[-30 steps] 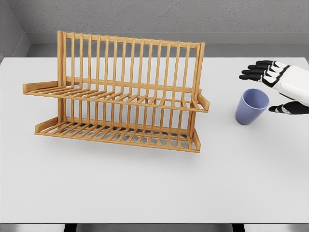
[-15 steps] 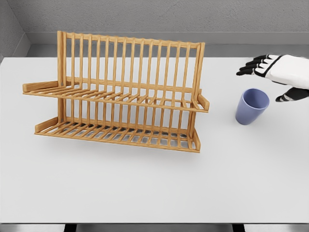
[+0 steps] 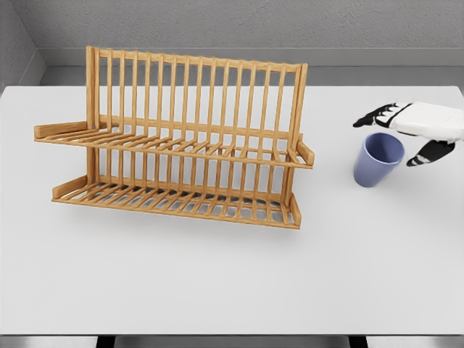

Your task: Right arm put cup on second shelf

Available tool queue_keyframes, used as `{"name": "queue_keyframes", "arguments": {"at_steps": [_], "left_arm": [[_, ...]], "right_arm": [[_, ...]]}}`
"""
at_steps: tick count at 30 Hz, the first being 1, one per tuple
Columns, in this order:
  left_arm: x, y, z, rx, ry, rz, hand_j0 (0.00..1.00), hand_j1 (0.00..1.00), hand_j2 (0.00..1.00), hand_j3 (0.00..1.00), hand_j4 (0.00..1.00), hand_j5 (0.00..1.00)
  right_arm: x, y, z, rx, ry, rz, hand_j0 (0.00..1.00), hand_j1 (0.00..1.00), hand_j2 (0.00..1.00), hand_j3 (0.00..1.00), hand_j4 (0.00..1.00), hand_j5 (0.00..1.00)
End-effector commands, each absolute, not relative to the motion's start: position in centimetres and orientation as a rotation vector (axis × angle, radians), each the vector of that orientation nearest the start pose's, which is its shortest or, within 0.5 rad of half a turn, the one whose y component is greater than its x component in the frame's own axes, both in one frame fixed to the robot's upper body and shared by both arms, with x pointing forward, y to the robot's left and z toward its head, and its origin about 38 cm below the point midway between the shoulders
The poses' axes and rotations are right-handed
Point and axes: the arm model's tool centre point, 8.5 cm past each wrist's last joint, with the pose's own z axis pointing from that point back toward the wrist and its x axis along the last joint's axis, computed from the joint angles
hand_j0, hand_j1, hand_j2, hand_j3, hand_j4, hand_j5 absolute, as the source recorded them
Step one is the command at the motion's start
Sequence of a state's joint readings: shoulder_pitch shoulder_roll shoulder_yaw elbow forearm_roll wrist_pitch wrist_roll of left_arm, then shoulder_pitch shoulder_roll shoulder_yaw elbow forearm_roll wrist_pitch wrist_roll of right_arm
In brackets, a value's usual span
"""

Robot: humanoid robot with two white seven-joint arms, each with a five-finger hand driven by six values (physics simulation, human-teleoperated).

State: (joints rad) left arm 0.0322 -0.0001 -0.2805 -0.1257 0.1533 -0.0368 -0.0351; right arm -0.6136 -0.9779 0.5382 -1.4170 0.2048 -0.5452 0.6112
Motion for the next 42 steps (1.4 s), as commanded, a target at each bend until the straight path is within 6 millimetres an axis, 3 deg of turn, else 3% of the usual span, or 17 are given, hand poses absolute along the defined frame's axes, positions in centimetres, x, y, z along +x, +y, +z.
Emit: {"name": "queue_keyframes", "arguments": {"at_steps": [1, 5, 17, 21, 24, 27, 42], "left_arm": [[2.5, 25.6, -26.4, 0.020, -0.120, -0.134, 1.00, 1.00, 1.00, 1.00, 1.00, 1.00], [2.5, 25.6, -26.4, 0.021, -0.120, -0.132, 1.00, 1.00, 1.00, 1.00, 1.00, 1.00], [2.5, 25.6, -26.4, 0.021, -0.120, -0.132, 1.00, 1.00, 1.00, 1.00, 1.00, 1.00], [2.5, 25.6, -26.4, 0.021, -0.120, -0.132, 1.00, 1.00, 1.00, 1.00, 1.00, 1.00], [2.5, 25.6, -26.4, 0.021, -0.120, -0.132, 1.00, 1.00, 1.00, 1.00, 1.00, 1.00], [2.5, 25.6, -26.4, 0.020, -0.120, -0.134, 1.00, 1.00, 1.00, 1.00, 1.00, 1.00], [2.5, 25.6, -26.4, 0.021, -0.120, -0.132, 1.00, 1.00, 1.00, 1.00, 1.00, 1.00]], "right_arm": [[42.8, -38.2, 23.6, -0.393, -1.274, 1.913, 1.00, 1.00, 1.00, 1.00, 1.00, 1.00], [43.4, -37.2, 22.8, -0.364, -1.269, 1.924, 1.00, 1.00, 1.00, 1.00, 1.00, 1.00], [43.9, -37.5, 22.1, -0.354, -1.259, 1.897, 1.00, 1.00, 1.00, 1.00, 1.00, 1.00], [44.0, -37.6, 21.9, -0.351, -1.251, 1.892, 0.97, 0.97, 0.97, 0.97, 0.97, 0.97], [44.0, -37.7, 21.9, -0.352, -1.251, 1.891, 0.77, 0.77, 0.77, 0.77, 0.77, 0.77], [44.0, -37.7, 21.9, -0.353, -1.249, 1.891, 0.72, 0.72, 0.72, 0.72, 0.72, 0.72], [44.4, -37.3, 23.3, -0.379, -1.282, 1.900, 0.67, 0.67, 0.67, 0.67, 0.67, 0.67]]}}
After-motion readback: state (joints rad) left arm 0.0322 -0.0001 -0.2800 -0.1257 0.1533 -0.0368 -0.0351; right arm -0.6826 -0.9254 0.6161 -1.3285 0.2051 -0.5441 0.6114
